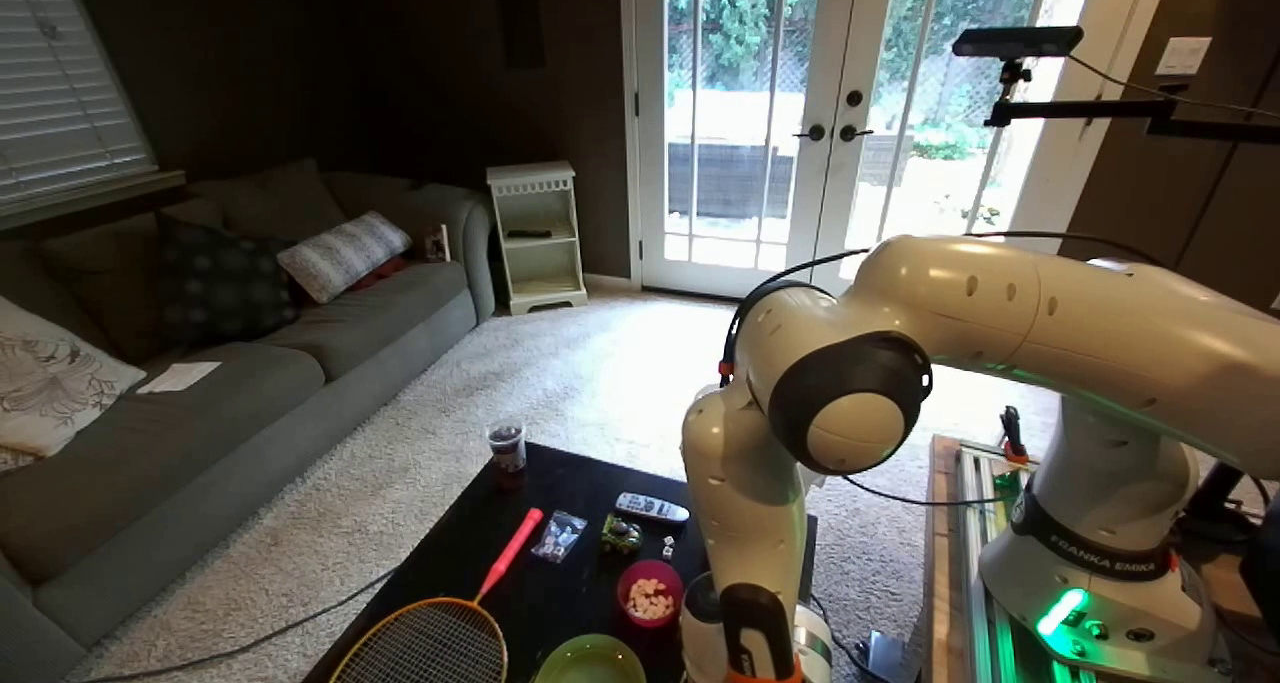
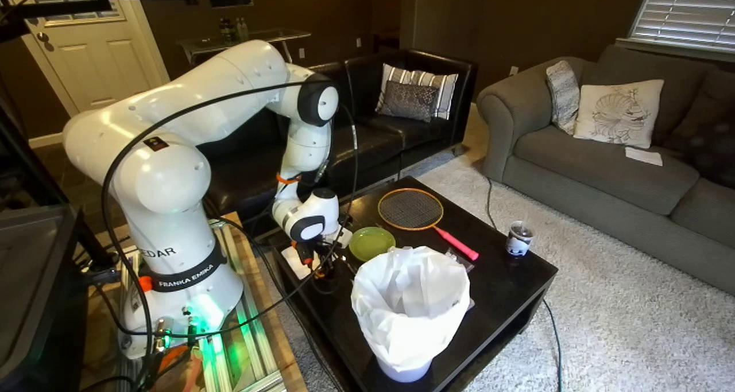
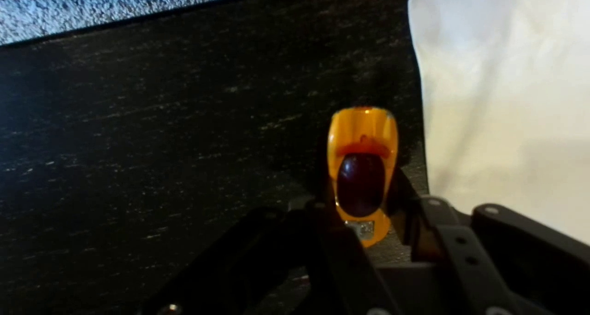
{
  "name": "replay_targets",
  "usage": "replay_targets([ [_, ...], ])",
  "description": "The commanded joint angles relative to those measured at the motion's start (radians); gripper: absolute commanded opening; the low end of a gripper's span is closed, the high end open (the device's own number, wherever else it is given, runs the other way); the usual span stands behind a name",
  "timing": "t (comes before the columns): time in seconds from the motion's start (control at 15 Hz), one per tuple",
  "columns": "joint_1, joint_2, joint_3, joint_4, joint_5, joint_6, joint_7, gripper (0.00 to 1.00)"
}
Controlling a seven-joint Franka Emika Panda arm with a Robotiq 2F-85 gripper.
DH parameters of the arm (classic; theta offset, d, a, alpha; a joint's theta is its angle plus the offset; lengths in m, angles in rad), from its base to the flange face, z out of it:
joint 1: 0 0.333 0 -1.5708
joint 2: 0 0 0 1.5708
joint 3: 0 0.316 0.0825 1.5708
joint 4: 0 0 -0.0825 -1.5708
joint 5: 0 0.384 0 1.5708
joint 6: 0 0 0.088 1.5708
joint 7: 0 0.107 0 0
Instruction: Turn the yellow object to the left
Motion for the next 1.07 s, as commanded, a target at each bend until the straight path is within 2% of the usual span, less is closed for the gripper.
replay_targets([
  [0.0, 0.020, 0.000, -0.015, -0.008, -0.026, 0.011, -0.006, 0.08],
  [0.27, 0.030, 0.007, -0.022, -0.001, -0.026, 0.016, -0.012, 0.08],
  [0.33, 0.031, 0.008, -0.022, 0.000, -0.026, 0.015, -0.013, 0.30],
  [0.4, 0.031, 0.008, -0.023, 0.001, -0.027, 0.014, -0.014, 0.58],
  [0.53, 0.033, 0.008, -0.025, 0.000, -0.027, 0.015, -0.014, 0.64],
  [0.87, 0.038, -0.044, -0.033, -0.044, -0.014, 0.034, -0.010, 0.98],
  [1.0, 0.017, -0.094, -0.025, -0.081, -0.022, 0.035, -0.020, 1.00],
])
